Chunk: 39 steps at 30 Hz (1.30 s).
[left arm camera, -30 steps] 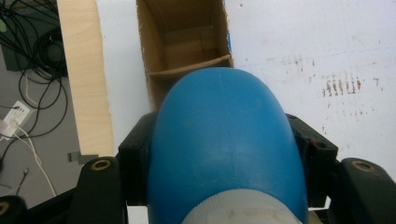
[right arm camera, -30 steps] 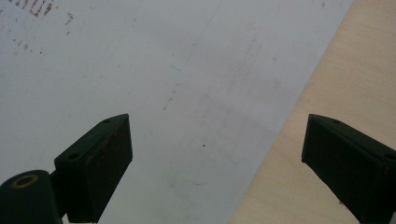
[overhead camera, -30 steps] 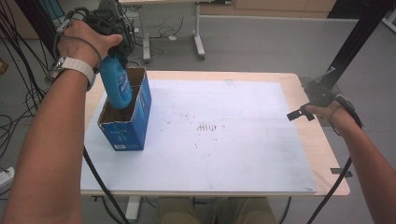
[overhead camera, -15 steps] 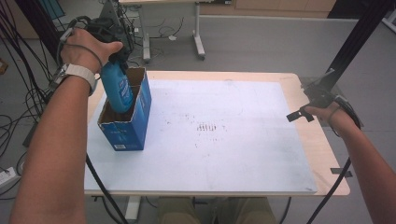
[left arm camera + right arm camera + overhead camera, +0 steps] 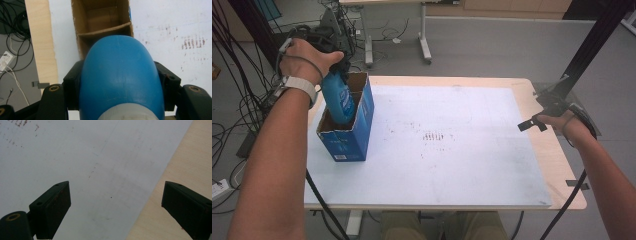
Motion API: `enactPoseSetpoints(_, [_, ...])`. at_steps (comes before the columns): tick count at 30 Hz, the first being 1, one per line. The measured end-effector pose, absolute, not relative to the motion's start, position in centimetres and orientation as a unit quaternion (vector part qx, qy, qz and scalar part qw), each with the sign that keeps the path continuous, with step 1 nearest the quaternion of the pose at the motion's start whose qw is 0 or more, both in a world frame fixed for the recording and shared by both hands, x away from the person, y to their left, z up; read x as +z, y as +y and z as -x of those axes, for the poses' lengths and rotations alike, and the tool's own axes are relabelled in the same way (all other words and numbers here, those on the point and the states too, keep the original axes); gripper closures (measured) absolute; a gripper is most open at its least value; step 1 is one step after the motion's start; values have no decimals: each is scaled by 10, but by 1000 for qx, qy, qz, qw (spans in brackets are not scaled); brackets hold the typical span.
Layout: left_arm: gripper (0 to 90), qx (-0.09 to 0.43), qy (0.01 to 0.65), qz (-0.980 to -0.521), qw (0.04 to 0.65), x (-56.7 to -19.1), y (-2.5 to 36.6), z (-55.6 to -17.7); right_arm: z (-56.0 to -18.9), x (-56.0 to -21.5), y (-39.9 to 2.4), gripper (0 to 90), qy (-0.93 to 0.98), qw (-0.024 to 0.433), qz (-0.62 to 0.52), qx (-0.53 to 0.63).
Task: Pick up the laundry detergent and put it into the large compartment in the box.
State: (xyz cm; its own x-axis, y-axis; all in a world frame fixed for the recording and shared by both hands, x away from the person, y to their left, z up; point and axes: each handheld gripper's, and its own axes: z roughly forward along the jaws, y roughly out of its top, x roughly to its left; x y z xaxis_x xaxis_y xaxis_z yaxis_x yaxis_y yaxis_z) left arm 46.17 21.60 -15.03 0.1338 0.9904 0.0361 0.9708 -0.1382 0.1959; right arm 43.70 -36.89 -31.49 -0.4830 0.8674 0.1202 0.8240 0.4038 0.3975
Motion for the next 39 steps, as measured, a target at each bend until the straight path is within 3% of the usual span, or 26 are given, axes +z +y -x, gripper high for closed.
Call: enactPoseSetpoints(39, [374,81,643,-761,36,-211,217,-467,-433,-324,-376,84,832,47,-514,205])
